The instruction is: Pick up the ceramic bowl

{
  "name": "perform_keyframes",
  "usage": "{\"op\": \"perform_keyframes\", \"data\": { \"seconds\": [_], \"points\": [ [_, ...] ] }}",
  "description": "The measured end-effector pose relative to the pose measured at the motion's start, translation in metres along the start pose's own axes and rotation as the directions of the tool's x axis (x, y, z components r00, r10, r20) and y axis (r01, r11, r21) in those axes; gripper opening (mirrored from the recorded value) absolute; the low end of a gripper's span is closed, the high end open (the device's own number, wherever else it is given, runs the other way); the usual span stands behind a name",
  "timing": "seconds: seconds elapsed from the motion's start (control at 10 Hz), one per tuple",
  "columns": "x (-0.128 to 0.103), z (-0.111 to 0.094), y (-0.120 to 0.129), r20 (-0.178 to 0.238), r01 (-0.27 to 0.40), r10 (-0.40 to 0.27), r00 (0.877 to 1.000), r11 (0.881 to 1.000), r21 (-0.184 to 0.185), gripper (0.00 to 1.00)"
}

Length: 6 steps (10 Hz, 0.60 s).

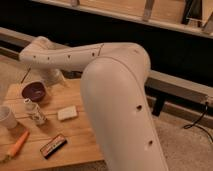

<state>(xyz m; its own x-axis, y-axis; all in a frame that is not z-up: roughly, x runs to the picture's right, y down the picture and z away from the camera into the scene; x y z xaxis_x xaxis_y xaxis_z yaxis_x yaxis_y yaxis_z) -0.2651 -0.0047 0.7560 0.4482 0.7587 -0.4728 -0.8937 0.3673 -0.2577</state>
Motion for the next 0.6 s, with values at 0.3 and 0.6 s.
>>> {"op": "perform_keyframes", "data": {
  "seconds": [0.3, 0.6],
  "points": [
    [-0.045, 0.005, 0.027, -0.008, 0.048, -0.048, 0.999, 0.999, -0.017, 0.65],
    [-0.08, 0.011, 0.048, -0.008, 0.063, -0.063, 0.998, 0.998, -0.017, 0.65]
  ]
}}
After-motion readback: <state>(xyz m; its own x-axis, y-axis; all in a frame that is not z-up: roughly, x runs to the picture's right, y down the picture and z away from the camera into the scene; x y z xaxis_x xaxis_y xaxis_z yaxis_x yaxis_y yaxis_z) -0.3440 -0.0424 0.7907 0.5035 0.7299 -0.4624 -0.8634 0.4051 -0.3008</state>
